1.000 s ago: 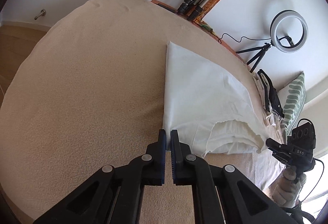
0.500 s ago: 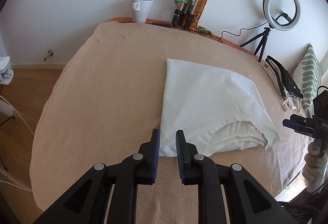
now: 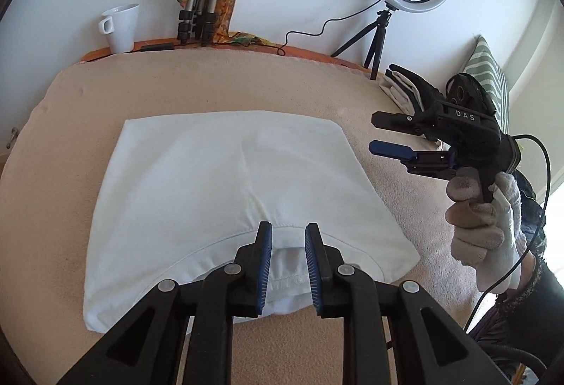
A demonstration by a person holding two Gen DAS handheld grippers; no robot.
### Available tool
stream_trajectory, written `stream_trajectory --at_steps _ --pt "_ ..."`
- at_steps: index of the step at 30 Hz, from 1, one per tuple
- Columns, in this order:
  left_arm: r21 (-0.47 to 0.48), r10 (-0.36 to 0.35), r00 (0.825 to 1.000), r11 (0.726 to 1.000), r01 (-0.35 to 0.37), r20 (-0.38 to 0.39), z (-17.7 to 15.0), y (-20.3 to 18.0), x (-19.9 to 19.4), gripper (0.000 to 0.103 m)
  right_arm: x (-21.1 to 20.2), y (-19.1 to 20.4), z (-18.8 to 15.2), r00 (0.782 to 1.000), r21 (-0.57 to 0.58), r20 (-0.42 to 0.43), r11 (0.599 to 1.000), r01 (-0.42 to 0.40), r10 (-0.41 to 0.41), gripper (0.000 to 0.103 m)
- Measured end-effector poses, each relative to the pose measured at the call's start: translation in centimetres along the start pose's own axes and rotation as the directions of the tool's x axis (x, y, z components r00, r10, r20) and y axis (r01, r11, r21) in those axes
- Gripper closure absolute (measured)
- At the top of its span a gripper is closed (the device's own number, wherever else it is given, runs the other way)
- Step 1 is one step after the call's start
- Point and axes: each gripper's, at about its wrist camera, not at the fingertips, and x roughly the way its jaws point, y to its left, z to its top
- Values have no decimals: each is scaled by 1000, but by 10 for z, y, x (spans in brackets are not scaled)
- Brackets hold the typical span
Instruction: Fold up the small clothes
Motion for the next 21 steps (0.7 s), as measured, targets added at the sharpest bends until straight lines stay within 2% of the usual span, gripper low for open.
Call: stream_trajectory --at_steps 2,5,10,13,14,15,16,19,21 --pt "32 0 1000 999 1 -27 0 -5 13 85 12 -9 7 1000 20 -13 1000 -12 12 50" --pt "41 -14 997 999 17 -81 -5 -6 27 85 30 -20 16 997 76 -44 995 -61 65 57" --pt "14 -37 995 999 38 -93 -12 0 31 85 51 -27 31 991 105 -74 989 -103 111 64" --pt "16 -40 995 999 42 -91 -13 0 30 85 65 -26 38 990 114 -91 989 -93 104 73" --pt "21 -39 995 999 41 -92 -13 0 30 85 69 -24 40 991 111 -91 990 -86 96 79" --pt "23 -40 995 999 42 -92 -14 0 30 85 71 -22 40 992 104 -90 992 -75 85 89" --pt "25 -42 995 999 44 -93 -15 0 31 85 73 -20 40 994 94 -86 994 -55 63 93" --pt "29 -55 993 998 58 -103 -18 2 27 84 67 -11 40 998 13 -53 999 43 -42 97" --pt "32 -65 992 997 69 -109 -18 4 20 83 59 -6 42 984 -58 -15 982 179 -180 97"
